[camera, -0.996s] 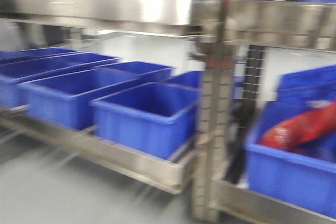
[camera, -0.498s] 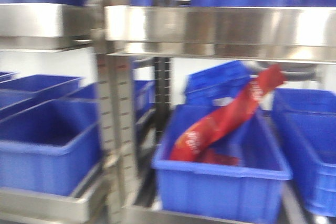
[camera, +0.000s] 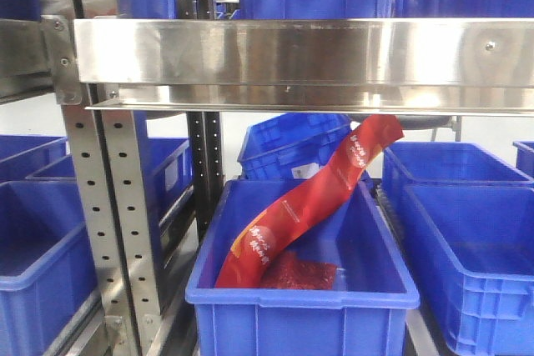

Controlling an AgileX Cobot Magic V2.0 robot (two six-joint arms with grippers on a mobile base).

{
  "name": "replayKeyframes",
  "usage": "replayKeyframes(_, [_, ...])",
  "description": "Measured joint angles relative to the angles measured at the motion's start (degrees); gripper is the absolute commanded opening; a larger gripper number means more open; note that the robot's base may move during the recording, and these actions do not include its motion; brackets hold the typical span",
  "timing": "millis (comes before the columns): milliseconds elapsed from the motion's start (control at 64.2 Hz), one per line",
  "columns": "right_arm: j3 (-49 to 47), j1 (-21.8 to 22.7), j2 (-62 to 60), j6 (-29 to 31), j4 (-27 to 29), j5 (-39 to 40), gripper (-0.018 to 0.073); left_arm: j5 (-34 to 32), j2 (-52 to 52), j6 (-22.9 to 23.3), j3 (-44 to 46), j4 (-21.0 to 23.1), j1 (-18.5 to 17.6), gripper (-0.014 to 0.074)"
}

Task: Stack two boxes on right shelf middle
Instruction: 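Drive to the steel shelf with blue bins holding the box, then raise the held box above the middle shelf's steel rail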

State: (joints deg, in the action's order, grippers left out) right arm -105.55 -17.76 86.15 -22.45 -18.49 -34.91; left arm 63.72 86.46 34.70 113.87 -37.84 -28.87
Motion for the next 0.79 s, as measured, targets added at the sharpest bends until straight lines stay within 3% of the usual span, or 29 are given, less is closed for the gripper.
replayKeyframes(171, [0.0,0.0,0.0,0.0,0.0,0.64,-0.0162,0.63,-0.11,0.0,0.0,0.93,-0.03,-0.0111])
replayKeyframes(358, [0.0,-0.23,0.0,0.0,0.31,1.41,-0.0162,0.31,0.24,0.0,0.0,-0.91,-0.03,-0.0111])
replayKeyframes(498, [0.0,-0.12,0.0,0.08,-0.49,0.6,-0.0162,-5.7,1.89,0.0,-0.13,-2.5,0.68,-0.0111])
replayKeyframes(794, [0.0,0.09,0.0,0.12,-1.04,0.22,-0.0162,-6.72,2.65,0.0,-0.26,-2.97,0.68,-0.0111])
